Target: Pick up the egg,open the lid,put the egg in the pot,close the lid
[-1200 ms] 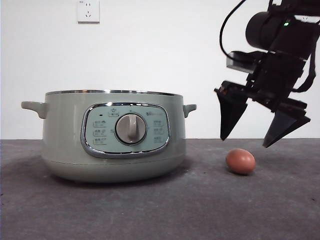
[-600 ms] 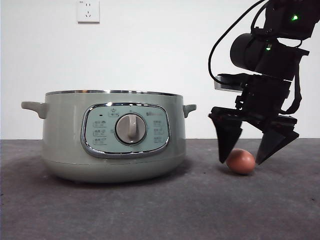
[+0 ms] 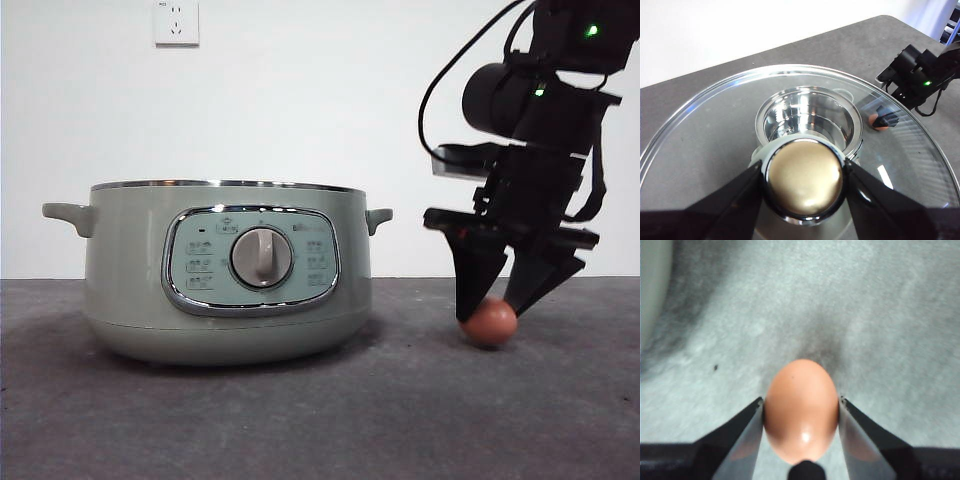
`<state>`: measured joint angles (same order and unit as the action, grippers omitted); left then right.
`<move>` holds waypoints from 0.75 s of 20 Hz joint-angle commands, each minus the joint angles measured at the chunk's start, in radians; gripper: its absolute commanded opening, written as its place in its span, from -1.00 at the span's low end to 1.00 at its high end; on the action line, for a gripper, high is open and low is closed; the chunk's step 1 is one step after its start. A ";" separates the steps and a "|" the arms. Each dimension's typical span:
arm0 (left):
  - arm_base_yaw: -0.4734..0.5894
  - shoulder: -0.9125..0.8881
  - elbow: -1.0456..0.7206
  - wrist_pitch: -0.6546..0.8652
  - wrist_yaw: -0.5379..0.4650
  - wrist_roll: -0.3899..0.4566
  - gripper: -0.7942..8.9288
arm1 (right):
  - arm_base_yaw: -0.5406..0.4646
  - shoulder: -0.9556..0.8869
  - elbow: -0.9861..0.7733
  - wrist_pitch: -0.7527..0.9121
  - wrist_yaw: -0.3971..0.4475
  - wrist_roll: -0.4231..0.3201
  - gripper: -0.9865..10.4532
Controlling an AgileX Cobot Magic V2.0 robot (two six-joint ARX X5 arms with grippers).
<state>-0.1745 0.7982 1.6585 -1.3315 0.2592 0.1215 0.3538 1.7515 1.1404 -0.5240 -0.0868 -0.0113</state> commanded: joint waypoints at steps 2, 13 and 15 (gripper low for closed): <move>0.003 -0.010 0.006 0.017 0.009 -0.004 -0.85 | 0.003 -0.126 0.006 -0.005 -0.002 0.012 -0.85; 0.003 -0.010 0.006 0.017 0.010 0.003 -0.85 | 0.206 -0.148 0.423 -0.008 -0.003 -0.006 -0.85; 0.003 -0.010 0.006 0.017 0.010 0.002 -0.85 | 0.251 -0.063 0.526 -0.029 -0.003 -0.019 -0.85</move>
<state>-0.1745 0.7979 1.6585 -1.3315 0.2615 0.1219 0.6064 1.6665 1.6695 -0.5480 -0.0875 -0.0212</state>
